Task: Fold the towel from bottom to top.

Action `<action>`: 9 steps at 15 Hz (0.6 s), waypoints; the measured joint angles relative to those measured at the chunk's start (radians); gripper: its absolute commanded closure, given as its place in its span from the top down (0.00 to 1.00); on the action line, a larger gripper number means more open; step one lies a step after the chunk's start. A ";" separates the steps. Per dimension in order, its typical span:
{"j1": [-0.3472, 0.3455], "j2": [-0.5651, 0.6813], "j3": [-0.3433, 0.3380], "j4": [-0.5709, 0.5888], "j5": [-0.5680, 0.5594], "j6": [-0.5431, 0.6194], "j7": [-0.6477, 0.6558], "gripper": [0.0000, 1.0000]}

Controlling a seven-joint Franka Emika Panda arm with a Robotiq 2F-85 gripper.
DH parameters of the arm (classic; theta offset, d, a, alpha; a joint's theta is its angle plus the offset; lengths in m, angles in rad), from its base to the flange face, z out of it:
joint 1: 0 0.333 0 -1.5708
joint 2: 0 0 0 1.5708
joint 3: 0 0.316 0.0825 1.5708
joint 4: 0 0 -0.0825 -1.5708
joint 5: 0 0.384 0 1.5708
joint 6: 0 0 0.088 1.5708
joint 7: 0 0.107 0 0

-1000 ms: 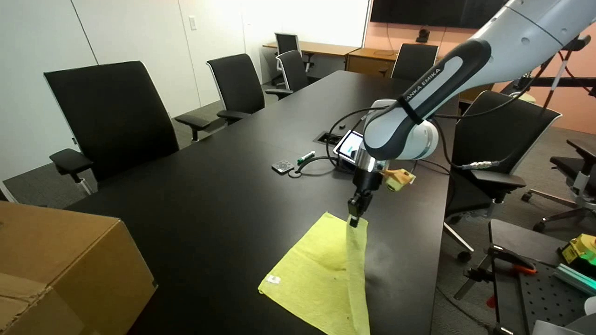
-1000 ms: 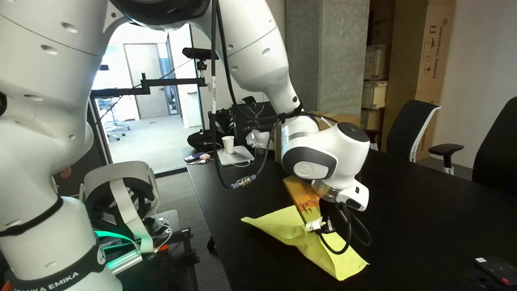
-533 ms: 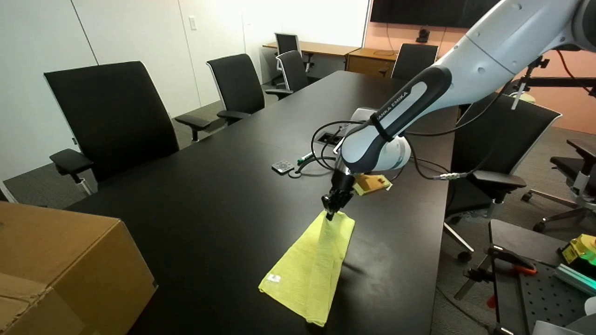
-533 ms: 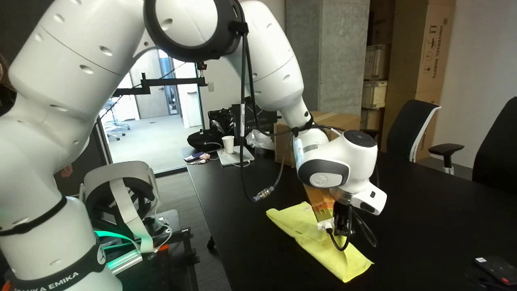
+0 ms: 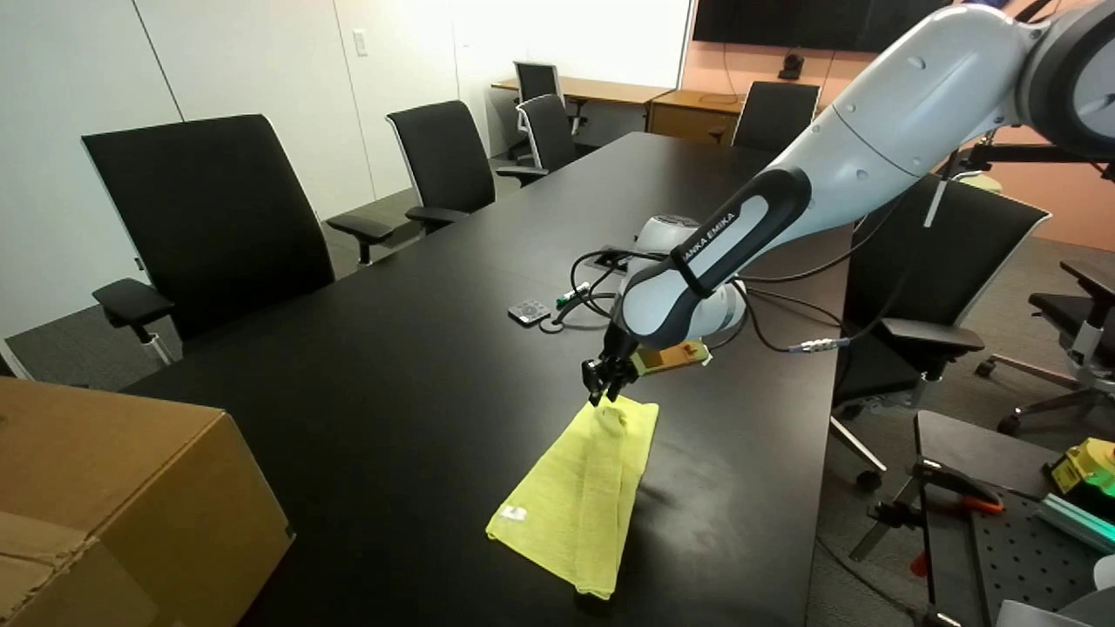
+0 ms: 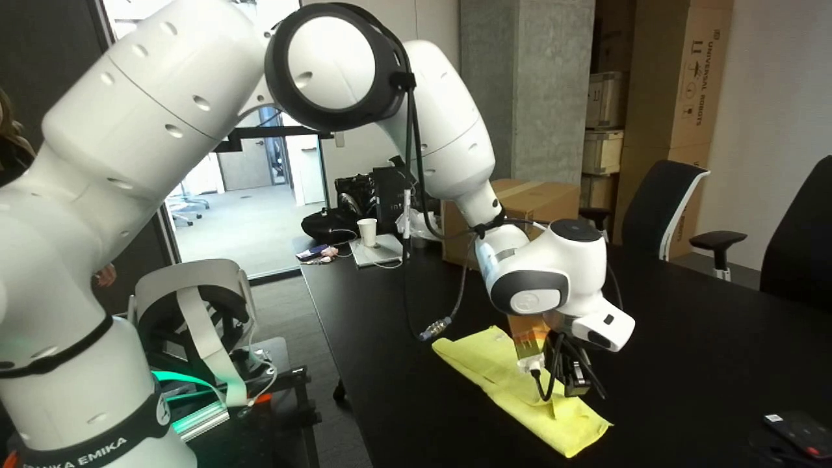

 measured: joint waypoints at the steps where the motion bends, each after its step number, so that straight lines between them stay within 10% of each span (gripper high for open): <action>1: 0.013 -0.003 -0.004 -0.002 -0.010 0.020 0.012 0.81; 4: 0.052 -0.039 -0.002 -0.034 -0.043 0.028 0.025 0.99; 9: 0.106 -0.148 0.070 -0.199 -0.137 0.002 -0.029 1.00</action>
